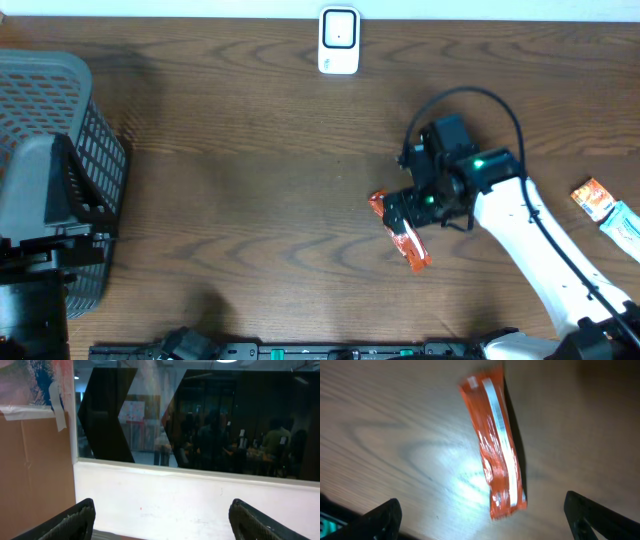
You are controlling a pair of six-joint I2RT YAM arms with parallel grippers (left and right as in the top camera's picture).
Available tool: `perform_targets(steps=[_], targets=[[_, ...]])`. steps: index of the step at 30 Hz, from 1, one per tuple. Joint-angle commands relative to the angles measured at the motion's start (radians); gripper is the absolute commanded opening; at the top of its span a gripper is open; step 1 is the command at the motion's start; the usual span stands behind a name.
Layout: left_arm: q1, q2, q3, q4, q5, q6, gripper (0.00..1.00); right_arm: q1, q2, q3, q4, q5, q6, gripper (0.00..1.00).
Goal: Scan the item barcode
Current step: 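Raise the orange candy bar with the right gripper toward the white scanner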
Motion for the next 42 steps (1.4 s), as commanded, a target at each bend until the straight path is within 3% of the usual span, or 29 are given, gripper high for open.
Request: perform_targets(steps=[1, 7, 15, 20, 22, 23, 25, 28, 32, 36, 40, 41, 42], targets=[[0.003, -0.006, -0.003, 0.005, 0.005, -0.010, 0.86, 0.012, 0.007, -0.117, 0.032, 0.030, 0.091, 0.99], [0.003, -0.006, -0.003, 0.005, 0.005, -0.010, 0.86, 0.010, 0.007, -0.305, 0.193, 0.024, 0.240, 0.99], [0.003, -0.006, -0.003, 0.005, 0.006, -0.010, 0.86, 0.010, 0.009, -0.393, 0.309, 0.008, 0.323, 0.99], [0.003, -0.006, -0.003, 0.005, 0.005, -0.010, 0.86, 0.010, 0.023, -0.394, 0.324, 0.015, 0.323, 0.85], [0.003, -0.006, -0.003, 0.005, 0.005, -0.010, 0.86, 0.010, 0.037, -0.396, 0.338, 0.015, 0.323, 0.65], [0.003, -0.006, -0.003, 0.005, 0.005, -0.010, 0.86, 0.010, 0.046, -0.396, 0.346, 0.014, 0.323, 0.61], [0.003, -0.006, -0.003, 0.005, 0.005, -0.010, 0.86, 0.010, 0.072, -0.396, 0.360, 0.014, 0.333, 0.64], [0.003, -0.006, -0.003, 0.005, 0.005, -0.010, 0.86, 0.009, 0.113, -0.396, 0.387, 0.014, 0.356, 0.78], [0.003, -0.006, -0.003, 0.005, 0.005, -0.010, 0.86, 0.010, 0.152, -0.396, 0.409, 0.014, 0.376, 0.77], [0.003, -0.006, -0.003, 0.005, 0.005, -0.010, 0.86, 0.010, 0.163, -0.396, 0.410, 0.014, 0.375, 0.55], [0.003, -0.006, -0.003, 0.005, 0.005, -0.010, 0.86, 0.011, 0.163, -0.396, 0.394, -0.012, 0.375, 0.10], [0.003, -0.006, -0.003, 0.005, 0.005, -0.010, 0.86, 0.011, 0.163, -0.396, 0.391, -0.019, 0.375, 0.01], [0.003, -0.006, -0.003, 0.005, 0.005, -0.010, 0.86, 0.011, 0.163, -0.396, 0.392, -0.023, 0.374, 0.01]])
